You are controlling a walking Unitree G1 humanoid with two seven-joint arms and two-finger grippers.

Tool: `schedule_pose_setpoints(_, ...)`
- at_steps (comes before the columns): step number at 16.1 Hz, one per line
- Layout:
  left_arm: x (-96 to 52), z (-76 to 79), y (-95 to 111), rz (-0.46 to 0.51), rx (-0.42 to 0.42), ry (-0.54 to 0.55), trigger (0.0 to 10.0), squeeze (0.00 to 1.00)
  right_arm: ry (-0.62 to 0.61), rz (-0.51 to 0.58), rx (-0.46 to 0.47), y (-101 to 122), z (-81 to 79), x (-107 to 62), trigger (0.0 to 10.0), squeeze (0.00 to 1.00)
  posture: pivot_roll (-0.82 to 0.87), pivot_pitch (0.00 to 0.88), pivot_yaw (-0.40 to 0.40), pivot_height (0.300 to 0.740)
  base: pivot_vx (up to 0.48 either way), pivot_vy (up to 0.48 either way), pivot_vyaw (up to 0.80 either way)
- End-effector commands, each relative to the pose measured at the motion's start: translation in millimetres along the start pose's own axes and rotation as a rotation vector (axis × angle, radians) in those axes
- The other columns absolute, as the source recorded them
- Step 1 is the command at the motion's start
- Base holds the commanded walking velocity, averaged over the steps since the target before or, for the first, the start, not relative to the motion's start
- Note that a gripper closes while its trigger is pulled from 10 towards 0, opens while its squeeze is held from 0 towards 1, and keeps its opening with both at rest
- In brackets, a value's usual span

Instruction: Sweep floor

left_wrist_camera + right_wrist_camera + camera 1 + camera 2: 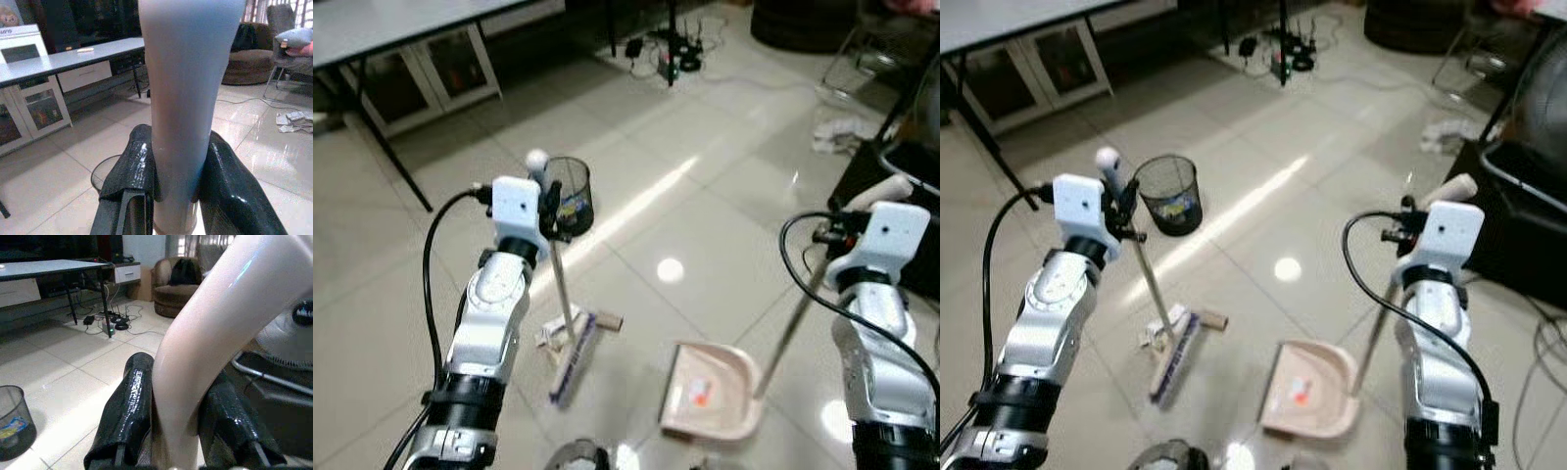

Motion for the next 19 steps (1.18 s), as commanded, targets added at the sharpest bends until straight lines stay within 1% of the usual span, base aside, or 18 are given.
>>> schedule_pose_setpoints(1,-0.8,-11.9,2.9,0.014,0.039,0.031,10.0,0.0,0.036,0.053,0.026,10.4,-11.8,-0.9,10.0,0.0,-0.03,0.087,0.054,0.74,0.368,0.0,0.0)
schedule_pose_setpoints(4,-0.7,-10.3,1.9,0.009,0.041,0.027,10.0,0.0,0.034,0.054,0.022,10.3,-11.5,-1.1,10.0,0.0,-0.03,0.092,0.057,0.74,0.371,0.0,0.0)
schedule_pose_setpoints(6,-0.3,-8.1,1.4,0.007,0.038,0.019,10.0,0.0,0.043,0.062,-0.008,12.5,-11.8,1.4,10.0,0.0,-0.03,0.097,0.063,0.74,0.373,0.0,0.0)
schedule_pose_setpoints(9,1.6,-5.3,1.6,0.007,0.035,0.011,10.0,0.0,0.047,0.072,-0.021,14.9,-12.8,3.2,10.0,0.0,-0.03,0.102,0.07,0.74,0.37,0.0,0.0)
schedule_pose_setpoints(13,3.4,-2.0,1.8,0.007,0.029,0.003,10.0,0.0,0.021,0.079,-0.01,16.1,-7.4,3.5,10.0,0.0,-0.04,0.105,0.072,0.74,0.369,0.0,0.0)
schedule_pose_setpoints(19,4.7,-0.7,2.4,0.012,0.022,0.001,10.0,0.0,0.021,0.089,0.007,17.6,-7.5,5.0,10.0,0.0,-0.04,0.1,0.068,0.74,0.369,0.0,0.0)
Point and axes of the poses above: a point about 5 cm out from each wrist's last joint towards the gripper, its own x axis pointing out of the wrist towards the gripper, its own y axis along the axis of the wrist's last joint, z = x × y, the point moved 2 cm from there along x, pointing out of the wrist towards the gripper, and after that the axes turned 7 degrees about x, right-handed, at the moved point
